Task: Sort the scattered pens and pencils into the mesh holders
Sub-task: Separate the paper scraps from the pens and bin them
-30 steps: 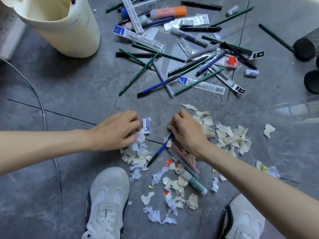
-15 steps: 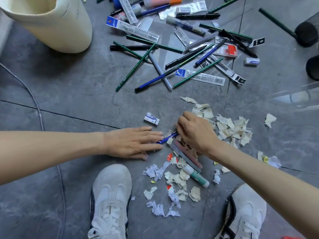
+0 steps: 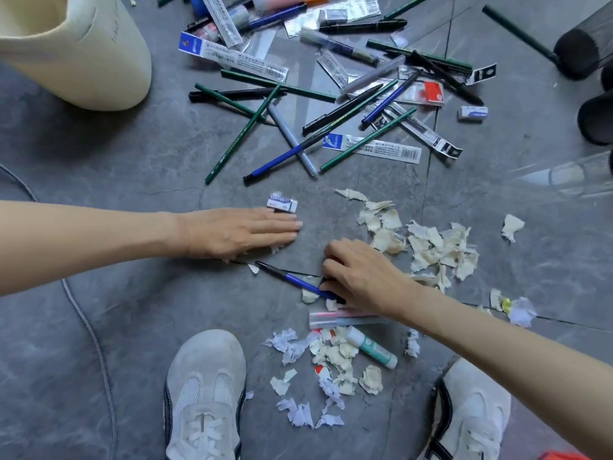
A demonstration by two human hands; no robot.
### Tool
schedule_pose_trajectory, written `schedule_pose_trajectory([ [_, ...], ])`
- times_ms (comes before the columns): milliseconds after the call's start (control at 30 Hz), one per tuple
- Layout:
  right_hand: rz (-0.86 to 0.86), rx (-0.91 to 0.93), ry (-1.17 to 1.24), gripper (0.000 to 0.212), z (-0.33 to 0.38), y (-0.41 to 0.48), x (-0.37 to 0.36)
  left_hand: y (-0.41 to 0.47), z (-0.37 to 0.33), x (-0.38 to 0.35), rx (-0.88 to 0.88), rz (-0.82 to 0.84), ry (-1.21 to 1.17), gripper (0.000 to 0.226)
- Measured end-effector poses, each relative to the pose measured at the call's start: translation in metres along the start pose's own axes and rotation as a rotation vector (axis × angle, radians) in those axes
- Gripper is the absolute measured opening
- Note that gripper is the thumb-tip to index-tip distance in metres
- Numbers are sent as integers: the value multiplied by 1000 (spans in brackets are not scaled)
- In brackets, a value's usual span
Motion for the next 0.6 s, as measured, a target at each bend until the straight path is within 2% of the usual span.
schedule_pose_trajectory([
  [67,-19,-35,10,28,-2,-5,2,13,5,9,54,-16,-12,67],
  [133,-123,-167,45,27,-14,-14,13,30,4,15,84,-42,-15,73],
  [267,-391,-601,174,25,-61,-62,33,70,14,35,260,-220,-142,67],
  [367,-506,-911,249,39,-86,-106,30,96,25,49,459,-377,-274,84],
  [400,-521,-1035,309,46,-94,-123,23,104,26,54,496,-425,-322,82],
  [500,-562,-1411,601,56,-115,-173,-13,128,20,62,482,-470,-406,53],
  [567,-571,-1491,754,56,-121,-181,-32,145,13,69,443,-484,-445,49],
  [600,-572,-1444,800,55,-122,-172,-34,152,10,72,421,-487,-485,50],
])
Point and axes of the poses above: each hand's wrist, its own y-axis towards the middle knuckle, its own x-axis out of the back of the hand, z = x × y, the point moved 10 cm from there along y, towards the middle knuckle, and after that the axes turned 15 degrees about z, right-handed, at the moved point
